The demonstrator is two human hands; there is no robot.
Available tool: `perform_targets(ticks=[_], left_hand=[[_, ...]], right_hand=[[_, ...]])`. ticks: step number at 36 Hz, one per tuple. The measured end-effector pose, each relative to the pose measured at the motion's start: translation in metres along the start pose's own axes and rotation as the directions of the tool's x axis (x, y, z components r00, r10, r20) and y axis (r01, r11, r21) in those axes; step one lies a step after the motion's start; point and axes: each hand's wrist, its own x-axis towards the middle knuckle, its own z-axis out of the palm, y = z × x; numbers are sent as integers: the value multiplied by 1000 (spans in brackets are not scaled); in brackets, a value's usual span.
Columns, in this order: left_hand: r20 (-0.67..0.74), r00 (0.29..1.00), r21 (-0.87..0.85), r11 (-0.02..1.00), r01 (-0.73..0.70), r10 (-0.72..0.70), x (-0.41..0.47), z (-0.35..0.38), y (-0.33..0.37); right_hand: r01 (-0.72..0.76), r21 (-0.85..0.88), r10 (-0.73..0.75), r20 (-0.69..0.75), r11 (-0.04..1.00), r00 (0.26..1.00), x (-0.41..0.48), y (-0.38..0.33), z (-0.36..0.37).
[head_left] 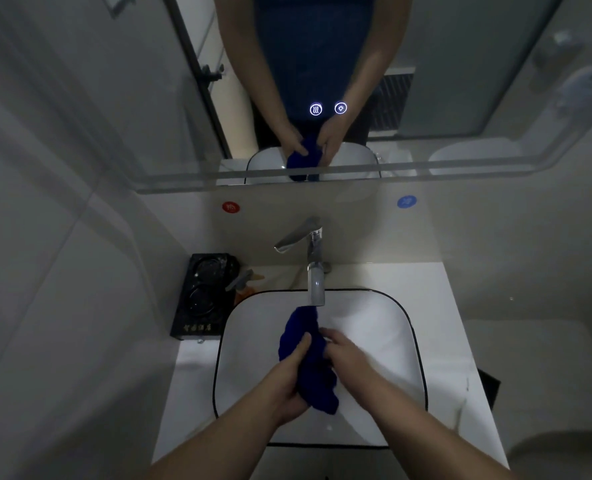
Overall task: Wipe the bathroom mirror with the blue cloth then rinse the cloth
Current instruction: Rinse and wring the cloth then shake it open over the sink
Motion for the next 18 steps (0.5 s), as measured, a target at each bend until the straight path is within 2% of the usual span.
perform_targets(ticks=[2, 3, 5, 6, 8, 10, 13, 15, 16, 17, 18], left_hand=[[-1, 999, -74, 997, 37, -37, -5, 11, 1], [-6, 998, -78, 995, 58, -59, -6, 14, 3], [-8, 996, -53, 995, 89, -89, -6, 17, 5], [-15, 996, -39, 995, 93, -94, -5, 17, 6], [-42, 994, -3, 995, 99, -99, 1, 12, 5], [-70, 992, 0, 994, 110, -109, 4, 8, 4], [-67, 989, -10, 991, 133, -134, 3, 3, 2], [-88, 988, 17, 991, 130, -128, -1, -1, 3], [-100, 987, 35, 991, 126, -122, -3, -4, 6], [-117, 986, 67, 990, 125, -116, -2, -8, 9], [-147, 982, 98, 986, 132, -117, -2, -12, 13]], right_hand=[[114, -200, -103, 66, 973, 992, -9, 9, 7], [175, -349, -155, 84, 921, 984, -11, 16, 9], [222, -647, -204, 104, 729, 973, -16, 26, 10], [223, -722, -208, 111, 655, 972, -18, 30, 12], [220, -762, -181, 136, 610, 974, -22, 35, 14], [213, -754, -157, 146, 621, 977, -25, 36, 15], [197, -663, -122, 159, 723, 980, -30, 24, 7], [147, -601, -115, 92, 786, 989, -31, 18, -6], [138, -610, -158, 21, 780, 987, -29, 15, -13], [142, -670, -248, -64, 729, 967, -28, 15, -21], [160, -758, -361, -105, 632, 927, -27, 15, -27]])
